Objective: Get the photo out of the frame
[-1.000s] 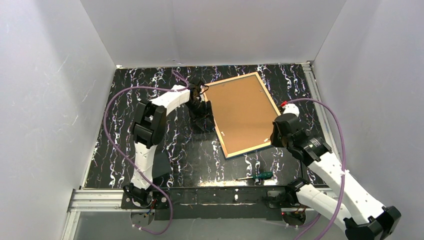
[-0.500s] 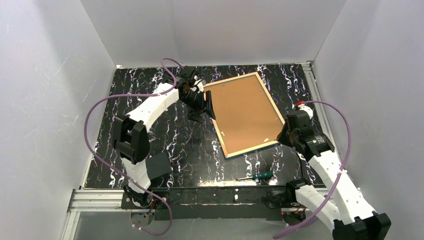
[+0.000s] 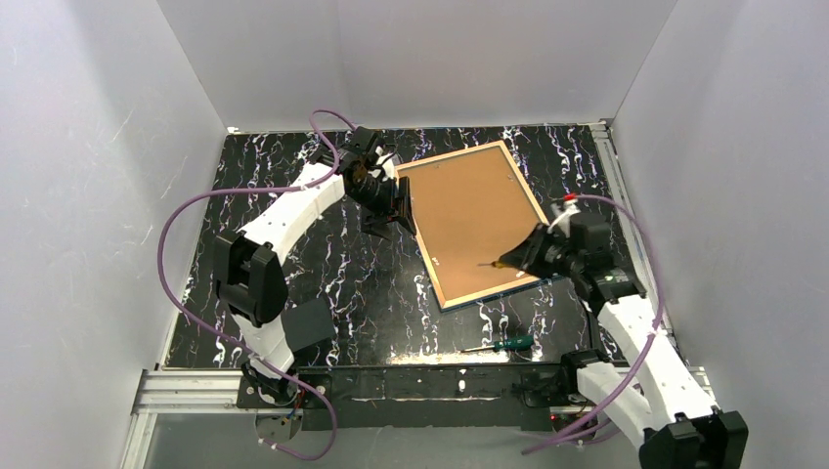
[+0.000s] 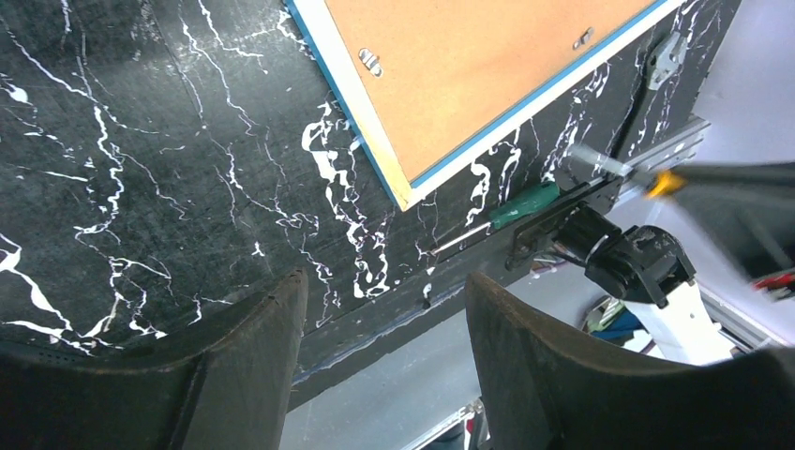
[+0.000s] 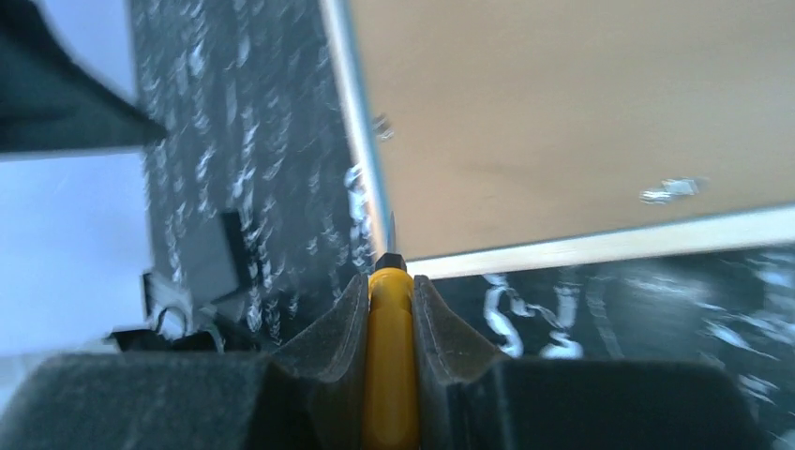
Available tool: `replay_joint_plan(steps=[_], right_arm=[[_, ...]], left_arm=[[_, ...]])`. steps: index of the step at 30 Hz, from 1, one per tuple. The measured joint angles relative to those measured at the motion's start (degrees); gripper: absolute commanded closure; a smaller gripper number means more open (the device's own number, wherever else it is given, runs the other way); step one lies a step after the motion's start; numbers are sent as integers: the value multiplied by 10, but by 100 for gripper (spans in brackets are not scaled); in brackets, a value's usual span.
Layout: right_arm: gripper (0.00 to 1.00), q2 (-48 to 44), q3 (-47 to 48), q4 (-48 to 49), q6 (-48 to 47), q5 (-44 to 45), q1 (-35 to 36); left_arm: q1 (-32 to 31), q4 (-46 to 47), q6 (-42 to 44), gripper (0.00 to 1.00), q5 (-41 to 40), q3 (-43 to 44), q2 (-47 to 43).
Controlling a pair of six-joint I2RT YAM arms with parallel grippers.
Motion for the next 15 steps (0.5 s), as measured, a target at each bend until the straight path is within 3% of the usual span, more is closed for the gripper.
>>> replay_joint_plan(steps=[4, 9, 15], right_arm=[[99, 7, -69, 109, 71, -36, 146], [99, 124, -83, 247, 120, -2, 339], [99, 314, -26, 386, 90, 6, 446]], left_arm=[[2, 0, 3, 40, -16, -6, -9], [4, -3, 9, 40, -35, -8, -27], [5, -4, 15, 40, -47, -9, -40]])
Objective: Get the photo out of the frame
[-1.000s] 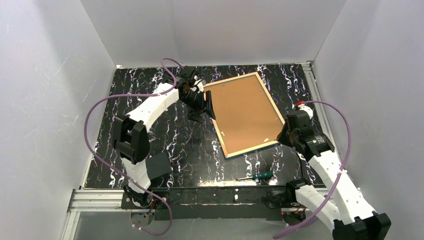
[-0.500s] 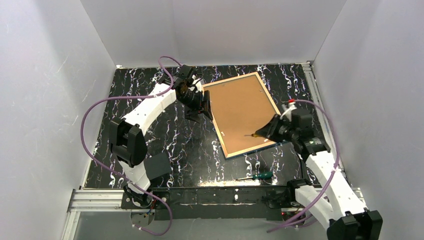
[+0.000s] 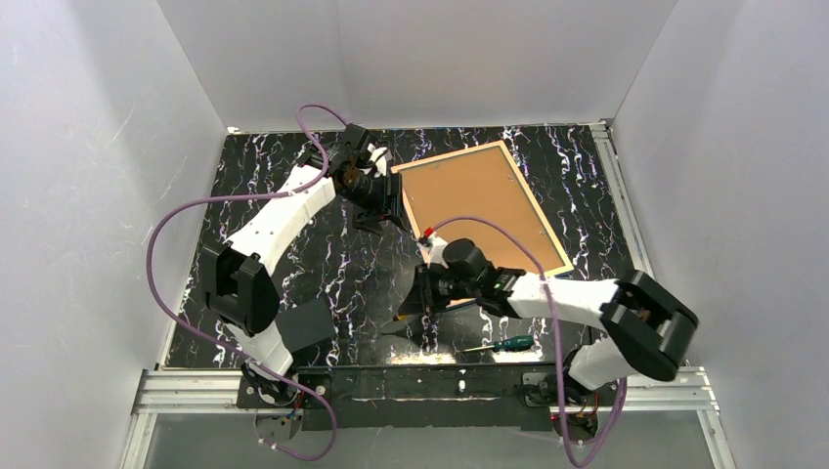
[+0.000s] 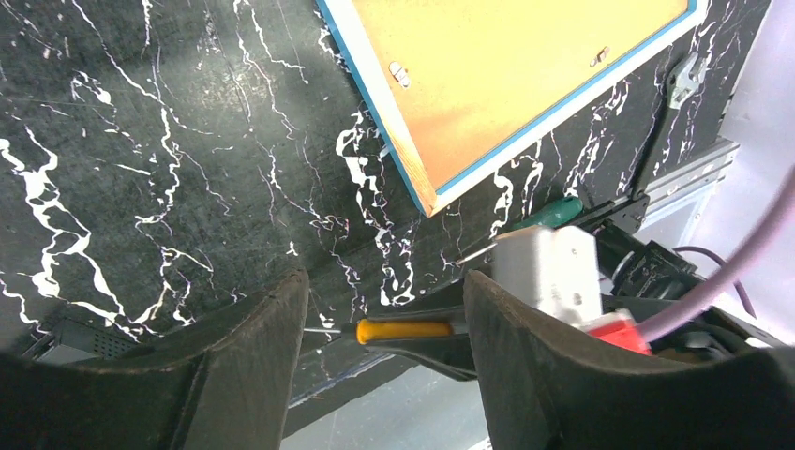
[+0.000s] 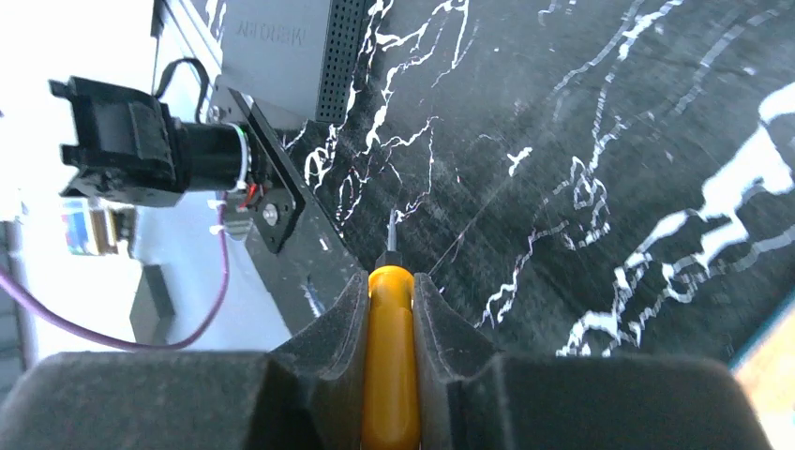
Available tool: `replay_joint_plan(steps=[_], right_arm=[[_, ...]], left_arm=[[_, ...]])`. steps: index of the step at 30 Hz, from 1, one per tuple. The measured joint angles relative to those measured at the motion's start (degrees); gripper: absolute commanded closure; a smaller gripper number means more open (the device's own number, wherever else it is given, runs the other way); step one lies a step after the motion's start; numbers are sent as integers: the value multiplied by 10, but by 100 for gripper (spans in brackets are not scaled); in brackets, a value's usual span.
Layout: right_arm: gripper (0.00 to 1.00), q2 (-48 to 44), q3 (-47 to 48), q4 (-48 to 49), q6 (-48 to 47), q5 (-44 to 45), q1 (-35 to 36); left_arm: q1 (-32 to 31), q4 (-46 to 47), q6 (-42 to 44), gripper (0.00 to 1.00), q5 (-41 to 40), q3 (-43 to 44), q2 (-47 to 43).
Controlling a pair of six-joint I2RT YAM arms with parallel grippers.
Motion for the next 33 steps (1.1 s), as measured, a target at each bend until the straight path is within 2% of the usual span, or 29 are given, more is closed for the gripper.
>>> replay_joint_plan(steps=[3, 12, 33], right_arm=[[99, 55, 0, 68, -30, -17, 22], [99, 157, 26, 149, -124, -87, 36], [94, 123, 16, 133, -290, -12, 98]], left_arm=[[0, 0, 6, 40, -9, 0, -6], [0, 0, 10, 40, -15, -9, -12], [2, 5, 9, 40, -6, -12, -12]])
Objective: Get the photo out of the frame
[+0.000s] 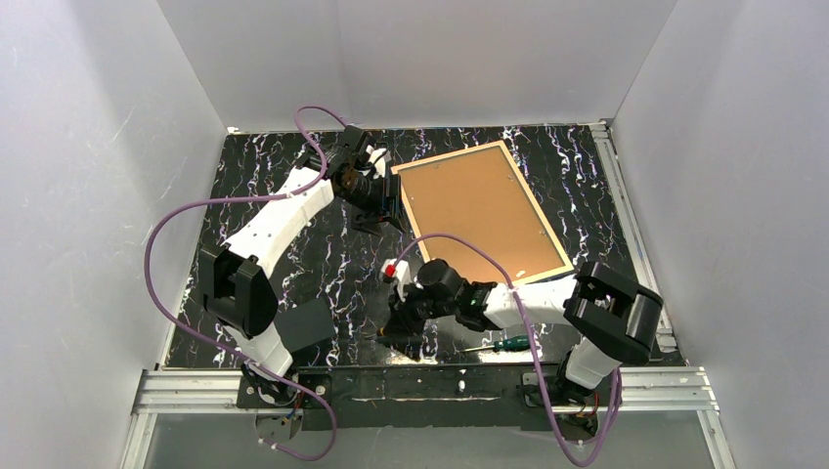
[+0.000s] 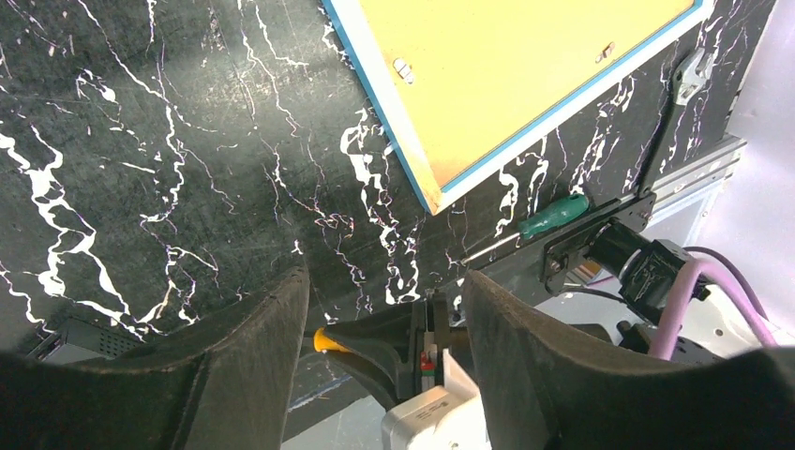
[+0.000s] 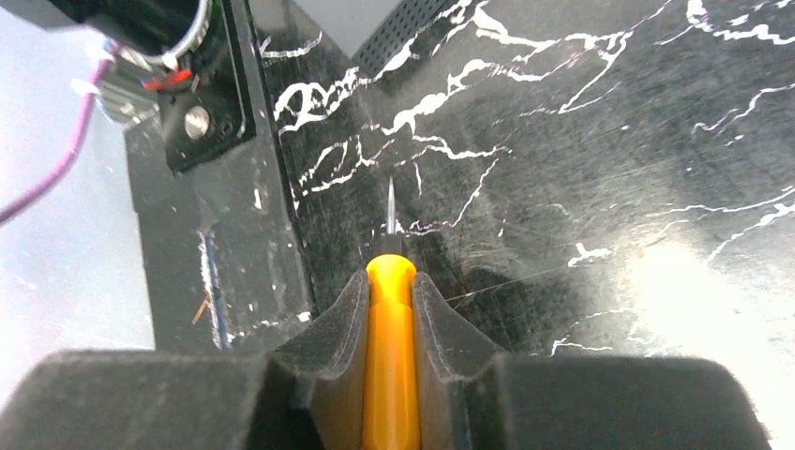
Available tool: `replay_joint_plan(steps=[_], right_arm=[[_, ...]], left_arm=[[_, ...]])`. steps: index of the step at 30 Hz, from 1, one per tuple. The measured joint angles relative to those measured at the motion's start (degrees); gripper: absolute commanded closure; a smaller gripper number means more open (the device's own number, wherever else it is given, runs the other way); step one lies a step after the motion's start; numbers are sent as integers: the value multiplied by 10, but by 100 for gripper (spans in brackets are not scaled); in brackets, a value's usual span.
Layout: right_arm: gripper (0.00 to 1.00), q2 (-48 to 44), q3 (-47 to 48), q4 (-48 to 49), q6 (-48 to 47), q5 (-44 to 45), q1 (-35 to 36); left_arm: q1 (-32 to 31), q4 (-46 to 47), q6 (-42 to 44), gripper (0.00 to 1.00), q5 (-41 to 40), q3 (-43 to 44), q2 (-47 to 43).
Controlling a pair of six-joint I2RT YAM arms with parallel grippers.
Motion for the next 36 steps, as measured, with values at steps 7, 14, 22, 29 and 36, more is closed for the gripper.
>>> replay_joint_plan(steps=[7, 14, 22, 29, 36], right_arm=[[93, 35, -4, -40, -46, 52, 57], [74, 52, 25, -51, -75, 96, 88], [50, 53, 31, -54, -85, 133, 105], [43, 44, 31, -66, -85, 179, 107], [22, -14, 34, -187, -57, 310, 114]], left_arm=[[1, 0, 0, 40, 0, -4, 0], [1, 1, 0, 40, 0, -4, 0], [1, 2, 0, 40, 0, -5, 0], [1, 2, 0, 40, 0, -5, 0], [11, 1, -1, 35, 7, -5, 0]])
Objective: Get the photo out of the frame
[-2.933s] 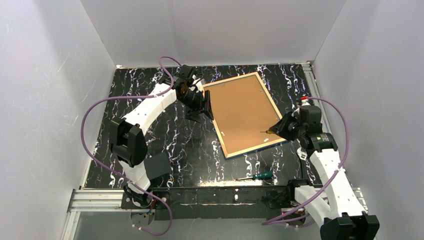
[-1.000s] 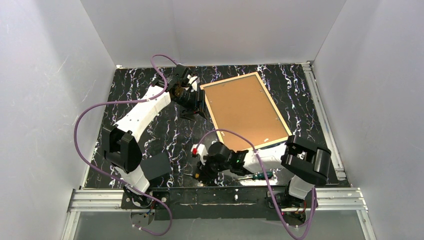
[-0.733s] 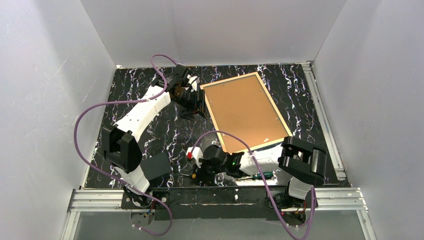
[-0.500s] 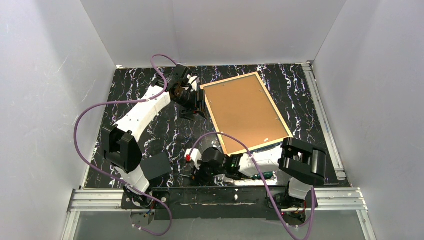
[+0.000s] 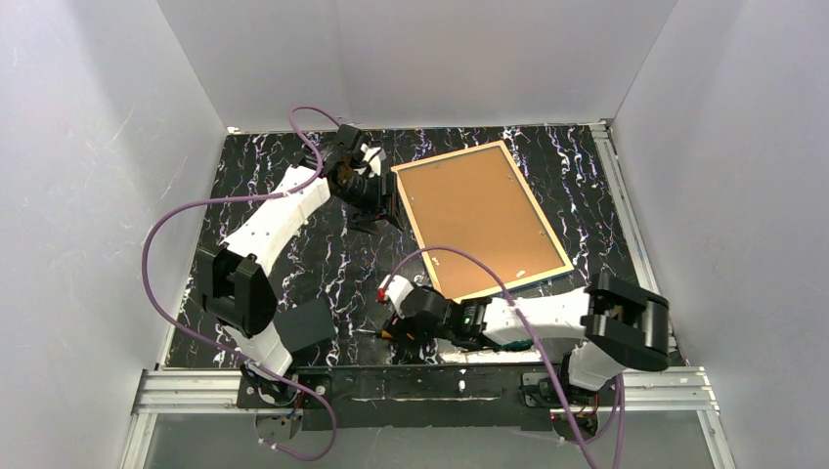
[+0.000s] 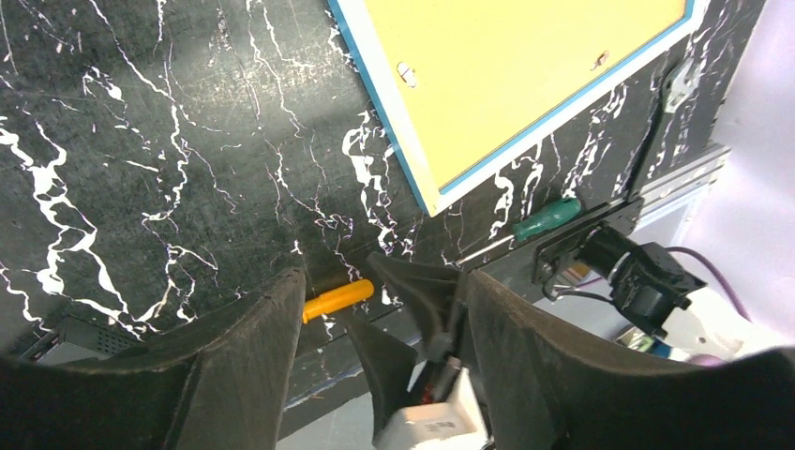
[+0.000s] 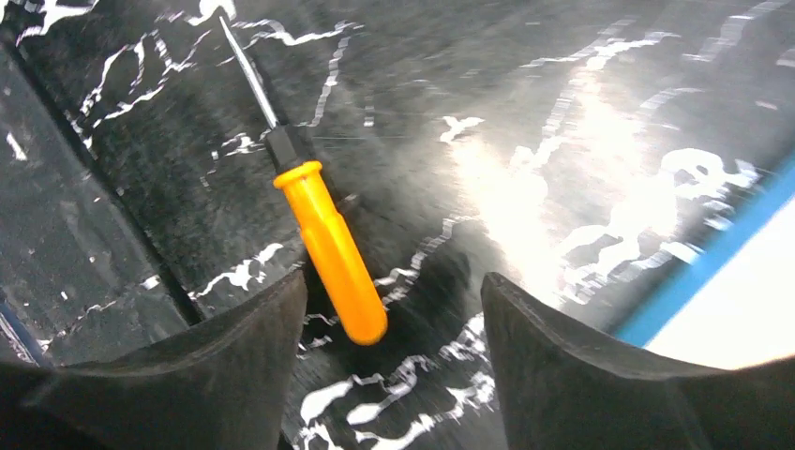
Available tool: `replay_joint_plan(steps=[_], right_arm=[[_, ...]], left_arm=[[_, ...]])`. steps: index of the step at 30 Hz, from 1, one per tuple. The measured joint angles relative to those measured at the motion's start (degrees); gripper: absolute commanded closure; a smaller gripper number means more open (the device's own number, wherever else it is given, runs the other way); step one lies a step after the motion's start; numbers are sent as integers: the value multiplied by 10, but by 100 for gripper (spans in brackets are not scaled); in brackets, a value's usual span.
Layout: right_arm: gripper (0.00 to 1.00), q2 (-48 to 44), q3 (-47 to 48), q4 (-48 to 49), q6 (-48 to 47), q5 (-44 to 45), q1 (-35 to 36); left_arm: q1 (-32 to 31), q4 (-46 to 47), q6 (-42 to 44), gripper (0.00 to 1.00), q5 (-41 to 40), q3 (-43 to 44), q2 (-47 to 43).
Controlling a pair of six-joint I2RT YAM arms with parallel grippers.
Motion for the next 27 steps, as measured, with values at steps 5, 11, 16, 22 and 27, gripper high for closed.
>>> replay_joint_plan(steps=[5, 11, 16, 22, 27], right_arm=[[20, -83, 15, -61, 22, 66, 1], [17, -152, 17, -66, 48, 76, 16], [15, -116, 29, -78, 67, 77, 17], [19, -25, 69, -82, 76, 38, -20], [25, 60, 124, -99, 27, -8, -36]], left_arm=[[26, 5, -11, 31, 24, -1, 0], [37, 24, -28, 31, 53, -10, 0], [38, 36, -41, 31, 70, -22, 0], [42, 43, -48, 31, 74, -23, 0], [43, 45, -49, 31, 76, -28, 0]])
